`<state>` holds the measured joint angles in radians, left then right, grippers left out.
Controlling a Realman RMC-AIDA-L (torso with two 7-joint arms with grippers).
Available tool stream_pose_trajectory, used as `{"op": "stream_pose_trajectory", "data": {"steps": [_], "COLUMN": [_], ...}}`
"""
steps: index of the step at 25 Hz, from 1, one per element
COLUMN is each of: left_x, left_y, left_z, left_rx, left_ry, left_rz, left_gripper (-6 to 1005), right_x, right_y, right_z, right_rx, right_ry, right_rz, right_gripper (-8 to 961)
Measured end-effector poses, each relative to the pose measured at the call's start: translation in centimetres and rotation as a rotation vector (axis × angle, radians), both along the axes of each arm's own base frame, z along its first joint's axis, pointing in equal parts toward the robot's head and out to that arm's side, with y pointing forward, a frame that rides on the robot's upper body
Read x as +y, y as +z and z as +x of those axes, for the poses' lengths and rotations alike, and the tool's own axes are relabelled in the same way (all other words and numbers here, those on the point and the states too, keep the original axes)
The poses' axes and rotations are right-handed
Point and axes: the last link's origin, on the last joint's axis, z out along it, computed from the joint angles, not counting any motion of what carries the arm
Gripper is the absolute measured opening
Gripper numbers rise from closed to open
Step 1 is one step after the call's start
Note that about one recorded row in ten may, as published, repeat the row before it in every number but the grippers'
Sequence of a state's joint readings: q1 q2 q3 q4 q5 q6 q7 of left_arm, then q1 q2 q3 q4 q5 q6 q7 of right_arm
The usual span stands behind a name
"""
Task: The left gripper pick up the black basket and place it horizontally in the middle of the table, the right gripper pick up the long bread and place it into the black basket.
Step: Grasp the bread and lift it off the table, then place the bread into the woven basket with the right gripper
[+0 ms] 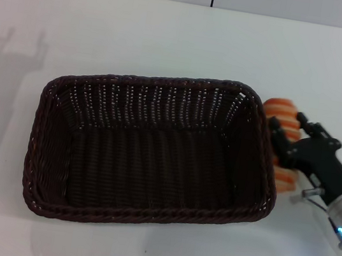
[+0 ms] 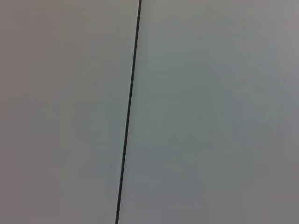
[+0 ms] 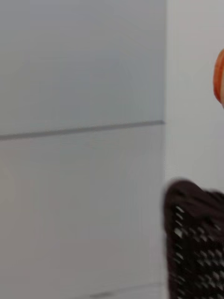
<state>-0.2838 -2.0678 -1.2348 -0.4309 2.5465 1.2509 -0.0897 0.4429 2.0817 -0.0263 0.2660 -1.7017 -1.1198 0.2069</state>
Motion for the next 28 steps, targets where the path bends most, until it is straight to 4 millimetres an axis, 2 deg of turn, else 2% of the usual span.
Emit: {"op": "stream_pose_trajectory", "data": {"steps": [2, 3, 4, 5, 6, 7, 8, 9, 11, 12, 13, 14, 16, 17, 18, 19, 20, 22, 27, 28], "left_x": [0.0, 0.0, 0.0, 0.0, 0.1, 0.2, 0.2, 0.2, 0.2, 0.2, 0.2, 0.2, 0.2, 0.2, 0.2, 0.2, 0.3, 0.3, 0.1, 0.1], "left_y": [0.0, 0.0, -0.1, -0.1, -0.1, -0.2, -0.2, -0.3, -0.3, -0.5, -0.5, -0.5, -0.6, -0.6, -0.6, -0.6, -0.7, -0.7, -0.7, -0.7], "left_z": [0.0, 0.0, 0.0, 0.0, -0.1, -0.1, -0.1, -0.1, -0.1, 0.0, 0.0, 0.0, 0.1, 0.1, 0.1, 0.1, 0.2, 0.3, 0.1, 0.1], "left_rx": [0.000, 0.000, -0.001, -0.001, -0.001, -0.001, -0.001, -0.001, -0.001, 0.001, 0.001, 0.001, -0.001, -0.002, -0.002, -0.004, -0.004, -0.005, -0.009, -0.009], "left_ry": [0.002, 0.002, 0.004, 0.004, 0.006, 0.010, 0.010, 0.011, 0.012, 0.011, 0.011, 0.008, 0.006, 0.004, 0.004, 0.003, 0.001, -0.002, 0.000, 0.000], "left_rz": [-0.002, -0.002, -0.004, -0.004, -0.007, -0.015, -0.015, -0.018, -0.022, -0.029, -0.029, -0.031, -0.032, -0.034, -0.034, -0.036, -0.038, -0.040, -0.038, -0.038], "left_gripper": [631, 631, 632, 632, 632, 633, 633, 633, 634, 634, 635, 635, 636, 636, 636, 637, 637, 638, 639, 639], "right_x": [-0.7, -0.7, -1.7, -1.7, -2.2, -3.3, -3.3, -4.2, -4.6, -5.2, -5.2, -5.4, -5.3, -4.5, -4.5, -3.5, -3.5, -2.1, -1.8, -1.8], "right_y": [1.3, 1.3, 2.7, 2.7, 3.6, 5.3, 5.3, 6.7, 7.2, 7.9, 7.9, 8.0, 7.7, 6.8, 6.8, 5.5, 5.5, 3.3, 1.2, 1.2], "right_z": [0.2, 0.2, 0.2, 0.2, 0.0, -0.6, -0.6, -1.3, -1.6, -2.5, -2.5, -3.5, -4.1, -5.7, -5.7, -7.1, -7.1, -9.1, -10.9, -10.9], "right_rx": [0.041, 0.041, 0.082, 0.082, 0.105, 0.159, 0.159, 0.199, 0.216, 0.248, 0.248, 0.279, 0.293, 0.313, 0.313, 0.314, 0.314, 0.286, 0.276, 0.276], "right_ry": [0.014, 0.014, 0.054, 0.054, 0.082, 0.150, 0.150, 0.214, 0.248, 0.319, 0.319, 0.382, 0.414, 0.477, 0.477, 0.527, 0.527, 0.577, 0.622, 0.622], "right_rz": [0.076, 0.076, 0.165, 0.165, 0.216, 0.324, 0.324, 0.408, 0.440, 0.478, 0.478, 0.476, 0.457, 0.388, 0.388, 0.304, 0.304, 0.159, 0.026, 0.026], "right_gripper": [540, 531, 523, 514, 506, 497, 493, 489, 480, 476, 472, 468, 459, 455, 451, 447, 435, 411, 351, 378]}}
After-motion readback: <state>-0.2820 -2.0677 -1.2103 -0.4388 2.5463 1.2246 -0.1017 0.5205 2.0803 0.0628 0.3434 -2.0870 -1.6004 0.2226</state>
